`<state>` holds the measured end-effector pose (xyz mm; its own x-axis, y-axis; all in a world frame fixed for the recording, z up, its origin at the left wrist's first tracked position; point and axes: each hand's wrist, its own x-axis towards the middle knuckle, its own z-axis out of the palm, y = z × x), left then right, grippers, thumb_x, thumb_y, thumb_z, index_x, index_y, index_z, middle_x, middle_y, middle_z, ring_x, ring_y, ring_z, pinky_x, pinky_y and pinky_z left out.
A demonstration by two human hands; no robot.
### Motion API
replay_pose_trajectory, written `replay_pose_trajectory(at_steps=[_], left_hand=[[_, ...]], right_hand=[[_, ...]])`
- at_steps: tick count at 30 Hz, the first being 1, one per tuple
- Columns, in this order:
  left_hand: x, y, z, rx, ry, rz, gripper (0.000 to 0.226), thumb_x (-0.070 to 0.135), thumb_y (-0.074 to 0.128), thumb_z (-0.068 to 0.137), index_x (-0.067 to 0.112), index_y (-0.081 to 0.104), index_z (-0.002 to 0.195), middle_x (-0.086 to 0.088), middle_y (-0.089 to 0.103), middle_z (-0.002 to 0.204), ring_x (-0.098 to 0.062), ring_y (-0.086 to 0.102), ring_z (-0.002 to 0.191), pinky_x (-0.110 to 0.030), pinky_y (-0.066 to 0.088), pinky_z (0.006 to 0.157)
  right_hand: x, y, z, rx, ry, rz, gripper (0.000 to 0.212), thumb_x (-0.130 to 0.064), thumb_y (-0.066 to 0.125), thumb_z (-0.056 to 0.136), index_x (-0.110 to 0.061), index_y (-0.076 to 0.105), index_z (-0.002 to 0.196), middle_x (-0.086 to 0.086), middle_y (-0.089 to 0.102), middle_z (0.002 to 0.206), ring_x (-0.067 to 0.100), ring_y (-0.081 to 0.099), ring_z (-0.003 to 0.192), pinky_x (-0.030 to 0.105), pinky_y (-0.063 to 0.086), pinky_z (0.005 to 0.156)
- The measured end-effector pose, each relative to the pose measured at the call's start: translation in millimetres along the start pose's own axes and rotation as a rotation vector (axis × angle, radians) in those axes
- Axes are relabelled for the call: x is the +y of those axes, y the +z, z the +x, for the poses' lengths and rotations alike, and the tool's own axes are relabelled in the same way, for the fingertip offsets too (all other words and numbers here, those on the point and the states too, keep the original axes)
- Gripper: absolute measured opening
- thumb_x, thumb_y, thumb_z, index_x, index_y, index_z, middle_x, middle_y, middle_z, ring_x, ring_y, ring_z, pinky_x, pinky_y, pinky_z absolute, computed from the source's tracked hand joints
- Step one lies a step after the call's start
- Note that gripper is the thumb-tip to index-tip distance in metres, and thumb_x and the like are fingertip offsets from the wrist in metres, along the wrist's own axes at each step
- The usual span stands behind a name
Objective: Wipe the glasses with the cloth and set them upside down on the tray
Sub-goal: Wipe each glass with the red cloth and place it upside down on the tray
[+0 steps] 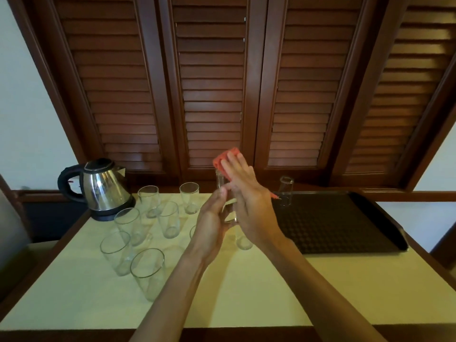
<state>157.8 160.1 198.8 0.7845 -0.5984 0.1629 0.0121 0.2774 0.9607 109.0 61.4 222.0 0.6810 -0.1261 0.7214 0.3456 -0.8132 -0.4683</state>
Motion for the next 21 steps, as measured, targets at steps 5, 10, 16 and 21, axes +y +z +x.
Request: replay_pose_trajectory(at_steps=[5,10,16,21], left_hand=[[9.8,-8.5,4.9,0.074,0.015,-0.211,0.048,0.043,0.034,0.108,0.019,0.064,0.138,-0.003,0.074,0.128,-0.02,0.068,0.121,-0.041,0.052,0.099],[-0.9,-2.0,-2.3,0.048,0.003,-0.153,0.043,0.035,0.032,0.112,0.025,0.059,0.144,0.002,0.068,0.141,-0.017,0.06,0.135,-0.041,0.048,0.108],[0.9,-1.4,-9.6,0.02,0.009,-0.133,0.054,0.05,0.034,0.102,0.023,0.064,0.139,-0.007,0.07,0.134,-0.02,0.066,0.121,-0.044,0.053,0.097],[4.7,-8.5,-5.6,0.107,0.057,-0.209,0.046,0.042,0.03,0.111,0.026,0.067,0.133,0.004,0.072,0.133,-0.016,0.064,0.128,-0.043,0.047,0.105]], right_hand=[[16.9,1.9,-19.3,0.002,-0.066,0.04,0.051,0.005,0.04,0.103,-0.009,0.032,0.152,0.005,0.03,0.162,0.015,0.019,0.155,0.042,0.02,0.126],[2.2,8.4,-17.8,-0.009,-0.082,-0.013,0.049,0.002,0.039,0.104,-0.01,0.034,0.151,0.004,0.03,0.162,0.018,0.014,0.156,0.043,0.008,0.128],[6.7,1.7,-15.1,0.119,0.097,0.195,0.049,-0.017,0.034,0.109,-0.025,0.027,0.157,0.003,0.034,0.163,0.024,0.038,0.148,0.054,0.043,0.113],[-5.1,8.5,-38.7,-0.028,-0.064,0.109,0.049,-0.002,0.039,0.106,-0.016,0.033,0.153,0.005,0.04,0.159,0.013,0.032,0.15,0.033,0.025,0.124]])
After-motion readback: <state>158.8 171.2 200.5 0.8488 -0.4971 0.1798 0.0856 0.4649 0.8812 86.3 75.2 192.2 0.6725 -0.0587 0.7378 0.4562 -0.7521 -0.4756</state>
